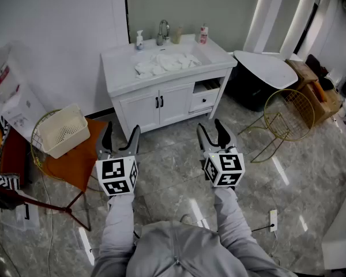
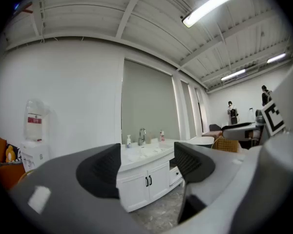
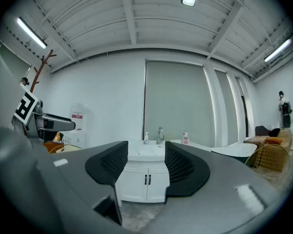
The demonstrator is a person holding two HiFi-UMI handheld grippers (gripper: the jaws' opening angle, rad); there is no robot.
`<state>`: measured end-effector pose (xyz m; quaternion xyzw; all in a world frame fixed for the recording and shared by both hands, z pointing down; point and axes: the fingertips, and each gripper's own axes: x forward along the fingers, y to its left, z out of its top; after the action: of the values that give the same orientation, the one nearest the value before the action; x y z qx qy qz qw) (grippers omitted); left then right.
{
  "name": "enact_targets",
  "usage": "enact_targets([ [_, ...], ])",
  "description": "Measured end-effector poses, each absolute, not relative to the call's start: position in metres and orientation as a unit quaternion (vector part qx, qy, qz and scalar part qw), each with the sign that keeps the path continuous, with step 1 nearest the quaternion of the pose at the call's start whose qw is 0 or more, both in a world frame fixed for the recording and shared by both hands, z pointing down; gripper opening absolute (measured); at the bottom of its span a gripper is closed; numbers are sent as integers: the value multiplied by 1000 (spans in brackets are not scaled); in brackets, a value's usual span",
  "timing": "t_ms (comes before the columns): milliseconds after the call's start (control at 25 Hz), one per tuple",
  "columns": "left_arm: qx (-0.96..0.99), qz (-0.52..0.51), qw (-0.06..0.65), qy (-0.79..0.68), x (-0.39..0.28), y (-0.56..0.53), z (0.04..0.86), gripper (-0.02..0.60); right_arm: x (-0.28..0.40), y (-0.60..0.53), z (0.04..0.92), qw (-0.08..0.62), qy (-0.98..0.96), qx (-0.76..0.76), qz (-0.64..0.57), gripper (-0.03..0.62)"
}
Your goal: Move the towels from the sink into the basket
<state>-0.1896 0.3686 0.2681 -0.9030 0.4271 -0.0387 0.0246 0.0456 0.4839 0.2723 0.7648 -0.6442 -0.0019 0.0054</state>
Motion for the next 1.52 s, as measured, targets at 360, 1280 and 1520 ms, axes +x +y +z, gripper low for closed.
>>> enact_targets([
  [360,-903,-44,30,427,-190,366,270,371,48,483,276,5,-642,767,0,235],
  [1280,-904,-41,24,425,-146,372,273,371,108,522,260,-27,-624,780,-39,236],
  [1520,-902,-37,26,429,-119,377,274,371,140,534,269,-38,-623,780,-32,236],
])
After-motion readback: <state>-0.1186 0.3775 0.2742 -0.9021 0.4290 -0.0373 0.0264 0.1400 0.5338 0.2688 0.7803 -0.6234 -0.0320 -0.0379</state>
